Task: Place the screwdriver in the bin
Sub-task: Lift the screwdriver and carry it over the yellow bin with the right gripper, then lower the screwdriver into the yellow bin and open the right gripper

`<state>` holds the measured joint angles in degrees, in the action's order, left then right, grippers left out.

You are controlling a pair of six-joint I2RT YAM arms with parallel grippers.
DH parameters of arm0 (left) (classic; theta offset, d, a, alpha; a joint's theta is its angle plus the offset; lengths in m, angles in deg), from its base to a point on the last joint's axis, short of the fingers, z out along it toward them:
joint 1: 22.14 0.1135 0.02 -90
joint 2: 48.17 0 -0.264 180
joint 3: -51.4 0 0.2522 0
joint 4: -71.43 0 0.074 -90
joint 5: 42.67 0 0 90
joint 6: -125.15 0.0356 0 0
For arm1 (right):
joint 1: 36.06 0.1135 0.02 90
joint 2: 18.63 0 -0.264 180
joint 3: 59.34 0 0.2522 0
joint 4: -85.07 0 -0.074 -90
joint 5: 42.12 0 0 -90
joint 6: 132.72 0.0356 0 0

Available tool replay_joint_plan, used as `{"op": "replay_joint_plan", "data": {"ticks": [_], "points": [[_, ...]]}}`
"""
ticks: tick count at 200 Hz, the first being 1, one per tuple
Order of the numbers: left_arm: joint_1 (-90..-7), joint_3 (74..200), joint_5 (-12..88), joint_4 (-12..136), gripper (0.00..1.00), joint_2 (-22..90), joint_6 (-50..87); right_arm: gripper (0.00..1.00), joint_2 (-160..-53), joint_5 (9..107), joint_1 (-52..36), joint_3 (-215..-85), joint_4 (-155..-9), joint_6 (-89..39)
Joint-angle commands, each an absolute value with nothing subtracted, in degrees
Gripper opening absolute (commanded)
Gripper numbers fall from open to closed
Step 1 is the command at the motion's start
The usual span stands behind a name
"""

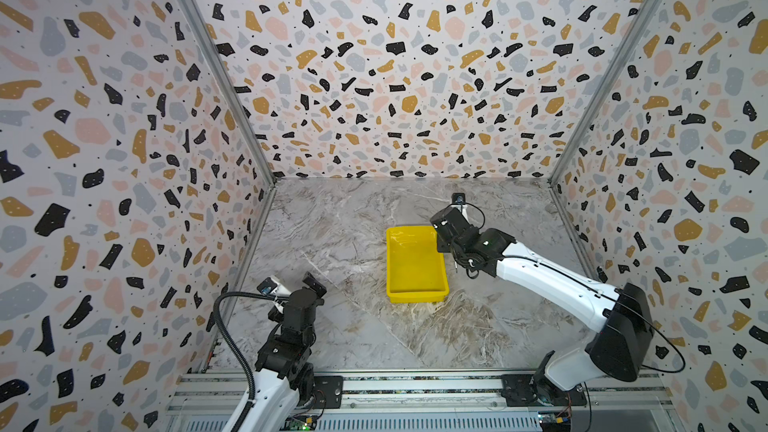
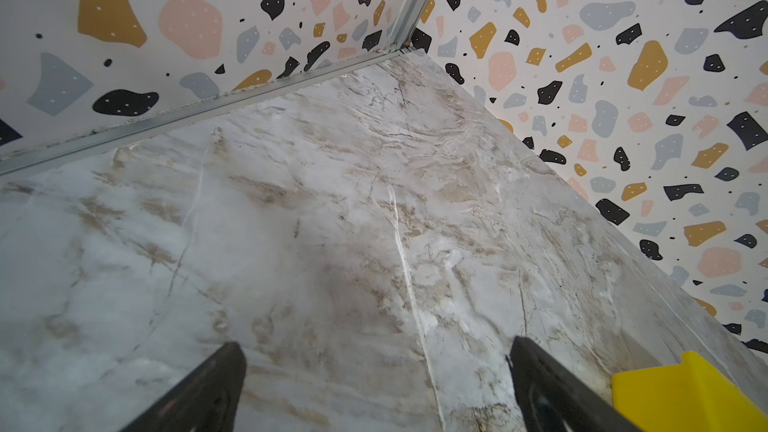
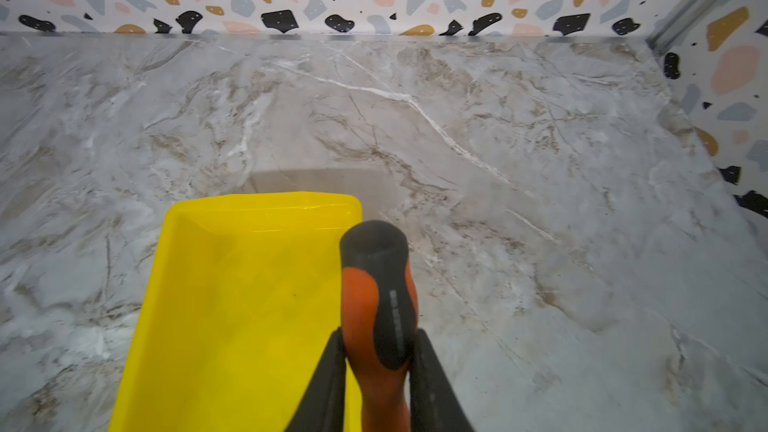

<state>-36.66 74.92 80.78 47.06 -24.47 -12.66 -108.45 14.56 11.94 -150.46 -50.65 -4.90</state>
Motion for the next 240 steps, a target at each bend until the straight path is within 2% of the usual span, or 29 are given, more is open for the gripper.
{"op": "replay_joint_plan", "data": {"ticks": [1,59,104,173,240], "points": [[-36.6,74.5,80.9,48.6,1.00,-25.1,-12.6,0.11,-113.3,17.1,13.0,-154.8,-49.6,-1.7],[-36.6,74.4,80.6,48.8,1.00,-25.4,-12.5,0.11,-125.6,27.8,13.5,-162.3,-49.3,1.1],[-36.6,74.3,80.5,49.0,1.00,-25.5,-12.3,0.11,-132.5,38.4,10.3,-164.7,-47.7,0.1],[-36.6,74.2,80.5,49.2,1.00,-25.5,-12.2,0.12,-138.3,44.2,9.6,-169.0,-45.9,0.0],[-36.6,74.3,80.7,48.7,1.00,-25.8,-12.3,0.14,-141.1,48.9,9.6,-173.4,-47.8,5.1]]}}
